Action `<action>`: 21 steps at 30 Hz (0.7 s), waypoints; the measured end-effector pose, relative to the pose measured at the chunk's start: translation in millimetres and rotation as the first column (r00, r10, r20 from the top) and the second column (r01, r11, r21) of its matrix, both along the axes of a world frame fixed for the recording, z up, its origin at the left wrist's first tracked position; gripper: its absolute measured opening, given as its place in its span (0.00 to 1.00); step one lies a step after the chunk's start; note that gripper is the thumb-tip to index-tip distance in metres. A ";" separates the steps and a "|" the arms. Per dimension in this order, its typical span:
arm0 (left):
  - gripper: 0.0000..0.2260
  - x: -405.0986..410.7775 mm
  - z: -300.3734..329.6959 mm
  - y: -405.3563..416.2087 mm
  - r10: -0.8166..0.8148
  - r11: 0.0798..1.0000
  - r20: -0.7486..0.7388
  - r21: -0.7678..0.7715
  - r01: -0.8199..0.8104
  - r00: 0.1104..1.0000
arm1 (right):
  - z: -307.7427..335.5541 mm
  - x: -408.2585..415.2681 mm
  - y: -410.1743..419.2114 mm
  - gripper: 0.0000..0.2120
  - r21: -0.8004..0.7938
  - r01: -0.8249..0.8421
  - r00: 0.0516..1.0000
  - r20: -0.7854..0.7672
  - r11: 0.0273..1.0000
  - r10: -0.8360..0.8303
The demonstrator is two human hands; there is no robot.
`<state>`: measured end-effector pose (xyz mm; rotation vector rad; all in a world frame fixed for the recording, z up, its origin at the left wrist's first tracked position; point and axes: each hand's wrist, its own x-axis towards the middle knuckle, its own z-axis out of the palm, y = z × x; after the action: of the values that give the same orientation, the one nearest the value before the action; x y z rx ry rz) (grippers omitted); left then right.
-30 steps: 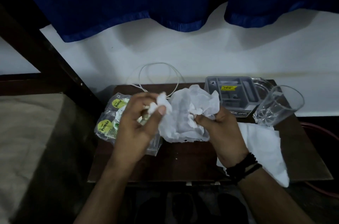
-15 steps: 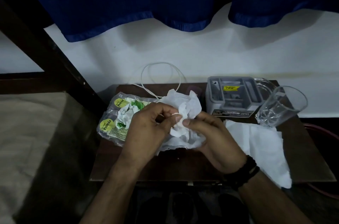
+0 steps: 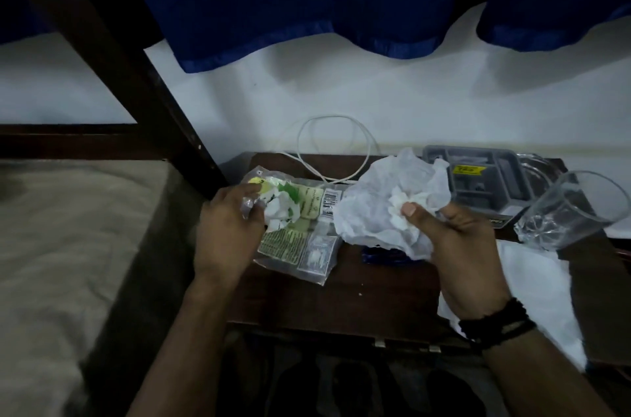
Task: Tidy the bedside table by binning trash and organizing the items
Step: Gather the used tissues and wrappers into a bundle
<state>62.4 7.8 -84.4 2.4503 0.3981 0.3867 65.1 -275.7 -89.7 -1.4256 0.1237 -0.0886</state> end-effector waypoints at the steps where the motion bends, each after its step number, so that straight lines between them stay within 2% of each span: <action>1: 0.16 -1.4 -6.4 1.9 0.000 0.998 -0.096 0.056 0.005 0.995 | 2.4 -1.4 1.2 0.06 0.021 -0.008 1.000 0.002 1.000 0.008; 3: 0.23 -5.3 -12.4 -2.9 -0.004 0.994 -0.261 0.102 0.032 0.965 | 5.8 -2.5 5.5 0.10 0.044 -0.028 1.000 -0.004 0.999 0.029; 6: 0.30 -4.3 -18.6 -10.2 -0.065 0.984 -0.372 0.132 0.123 0.926 | 7.5 -3.3 10.2 0.12 0.042 -0.026 1.000 -0.003 0.999 0.026; 8: 0.27 -2.4 -24.9 -10.3 -0.087 0.976 -0.410 0.147 0.160 0.908 | 7.6 -2.7 12.2 0.12 0.015 -0.018 1.000 -0.016 1.000 0.018; 10: 0.20 -2.4 -28.3 -9.6 -0.082 0.975 -0.382 0.163 0.154 0.920 | 6.0 -2.9 12.3 0.12 0.019 -0.010 0.999 -0.034 1.000 0.011; 13: 0.12 -3.7 -24.8 -12.8 -0.074 0.975 -0.259 0.182 0.124 0.963 | 6.1 -3.4 12.1 0.12 0.059 -0.017 0.997 -0.073 0.998 0.021; 16: 0.11 -4.7 -8.2 -21.8 -0.088 0.976 0.001 0.198 0.086 0.996 | 6.9 -2.6 14.8 0.12 0.126 -0.031 0.994 -0.104 0.991 0.045; 19: 0.09 -8.9 16.2 -42.1 -0.193 0.979 0.334 0.131 0.157 0.923 | 7.9 -2.8 17.4 0.13 0.153 -0.023 0.990 -0.133 0.988 0.043; 21: 0.06 -12.5 31.9 -62.5 -0.330 0.942 0.421 0.085 0.326 0.845 | 7.8 -4.6 20.2 0.12 0.144 -0.082 0.982 -0.160 0.986 0.104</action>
<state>49.9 -54.7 -52.5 2.2940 -0.2134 0.7572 60.5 -255.5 -81.9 -1.2983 0.1971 0.1152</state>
